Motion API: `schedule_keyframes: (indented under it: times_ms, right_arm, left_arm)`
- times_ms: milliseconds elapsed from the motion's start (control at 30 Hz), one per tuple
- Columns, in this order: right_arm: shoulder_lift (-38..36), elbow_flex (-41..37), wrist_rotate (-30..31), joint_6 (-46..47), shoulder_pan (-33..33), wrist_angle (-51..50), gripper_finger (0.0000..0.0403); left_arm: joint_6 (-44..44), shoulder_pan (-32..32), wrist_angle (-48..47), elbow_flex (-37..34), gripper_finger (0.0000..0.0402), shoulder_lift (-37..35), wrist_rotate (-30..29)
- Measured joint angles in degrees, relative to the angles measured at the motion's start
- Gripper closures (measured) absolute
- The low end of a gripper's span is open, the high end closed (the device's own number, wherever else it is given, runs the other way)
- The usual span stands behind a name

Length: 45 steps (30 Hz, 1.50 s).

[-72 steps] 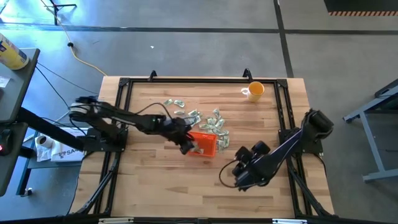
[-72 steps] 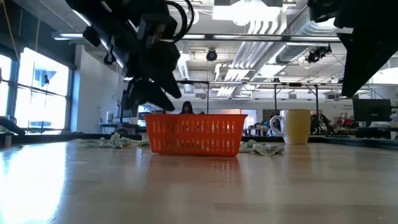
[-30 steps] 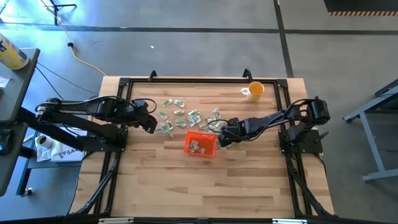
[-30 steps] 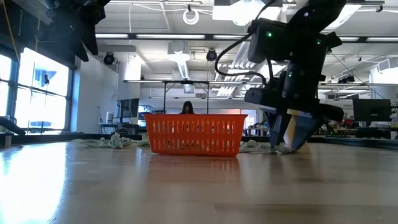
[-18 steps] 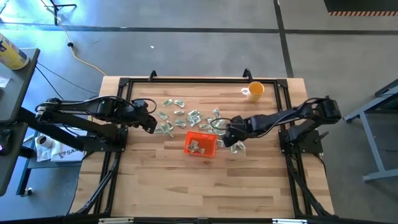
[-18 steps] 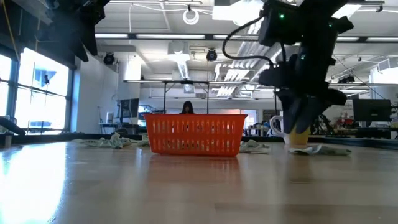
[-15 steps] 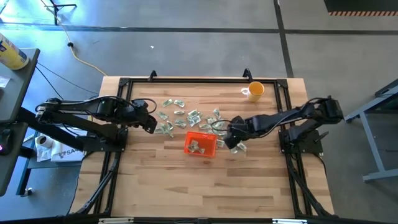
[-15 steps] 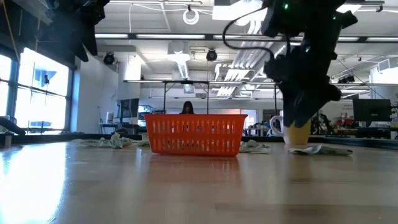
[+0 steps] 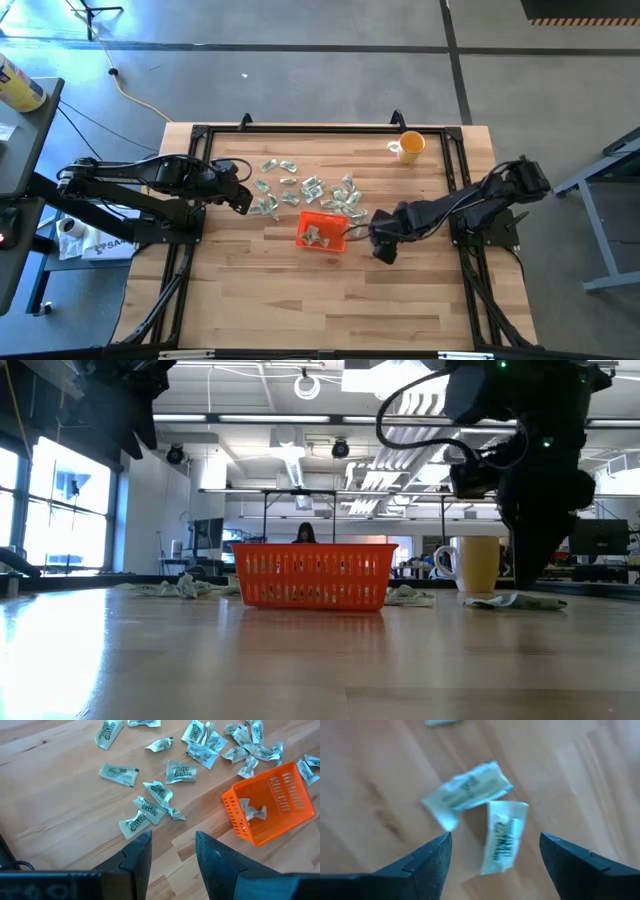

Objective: Pick and place Stevia / Truvia into bins
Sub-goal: Put the stevia packet into the orange bin

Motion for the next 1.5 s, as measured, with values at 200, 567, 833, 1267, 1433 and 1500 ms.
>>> schedule_keyframes:
  times_ms: [200,567,833,1267,1433,1500]
  right_arm:
    - [3.1,-1.1,-0.2,1.6,0.5,0.6,0.0144]
    - [3.9,-1.4,-1.2,5.2,-0.6,0.3,0.0309]
    - [-3.9,7.5,8.3,9.0,-2.9,0.2,0.0386]
    - [11.8,26.6,-13.9,-3.4,-10.6,15.2,0.0322]
    - [13.8,30.8,-15.1,-6.0,-9.0,10.8,0.0227]
    - [13.1,32.6,-8.7,-7.8,-7.9,6.7,0.0190]
  left_arm:
    - [0.0,0.0,0.0,0.0,0.0218,0.0,-0.5]
    - [0.0,0.0,-0.4,0.0,0.0218,0.0,-0.7]
    - [1.0,0.0,-0.5,0.0,0.0218,0.0,-0.2]
    - [2.2,0.0,-7.6,0.0,0.0218,0.0,2.8]
    - [0.9,0.0,-11.3,-0.1,0.0218,-0.1,3.3]
    - [1.1,0.0,-11.5,-0.9,0.0218,-0.1,3.3]
